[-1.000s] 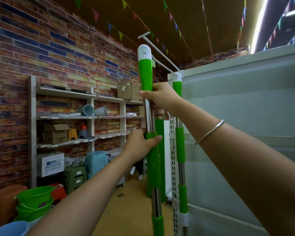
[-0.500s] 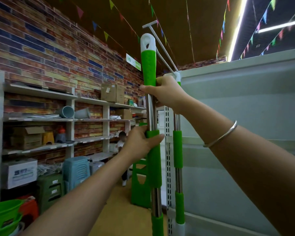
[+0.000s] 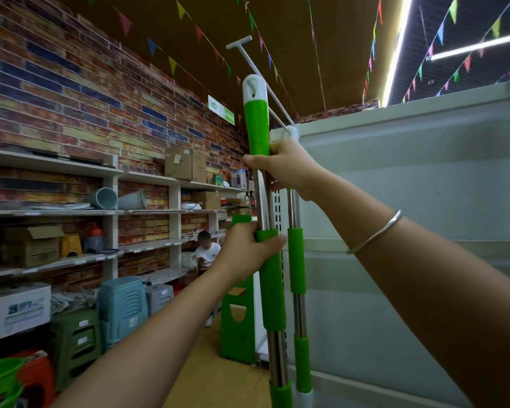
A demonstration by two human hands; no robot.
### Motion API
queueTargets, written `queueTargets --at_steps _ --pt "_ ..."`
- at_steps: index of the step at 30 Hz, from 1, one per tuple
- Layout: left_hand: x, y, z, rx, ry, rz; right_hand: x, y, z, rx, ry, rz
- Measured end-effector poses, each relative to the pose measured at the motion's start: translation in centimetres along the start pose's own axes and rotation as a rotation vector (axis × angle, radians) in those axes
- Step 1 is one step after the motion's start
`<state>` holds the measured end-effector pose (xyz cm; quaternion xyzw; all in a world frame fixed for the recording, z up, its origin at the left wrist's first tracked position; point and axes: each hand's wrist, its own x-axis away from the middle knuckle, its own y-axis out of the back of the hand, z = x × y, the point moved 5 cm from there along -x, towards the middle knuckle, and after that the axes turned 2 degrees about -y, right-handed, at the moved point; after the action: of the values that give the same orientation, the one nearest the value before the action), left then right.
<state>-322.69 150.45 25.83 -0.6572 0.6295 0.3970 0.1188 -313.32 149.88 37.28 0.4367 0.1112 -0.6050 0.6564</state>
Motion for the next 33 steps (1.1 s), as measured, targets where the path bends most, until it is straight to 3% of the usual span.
queueTargets --at_steps 15,33 --pt "-4.9 -4.2 5.0 0.052 0.062 0.107 -3.4 0.5 -7.1 0.013 -0.090 -0.066" --pt "-7.4 -5.6 7.6 0.033 0.064 0.085 -5.1 0.5 -9.5 0.059 -0.123 -0.110"
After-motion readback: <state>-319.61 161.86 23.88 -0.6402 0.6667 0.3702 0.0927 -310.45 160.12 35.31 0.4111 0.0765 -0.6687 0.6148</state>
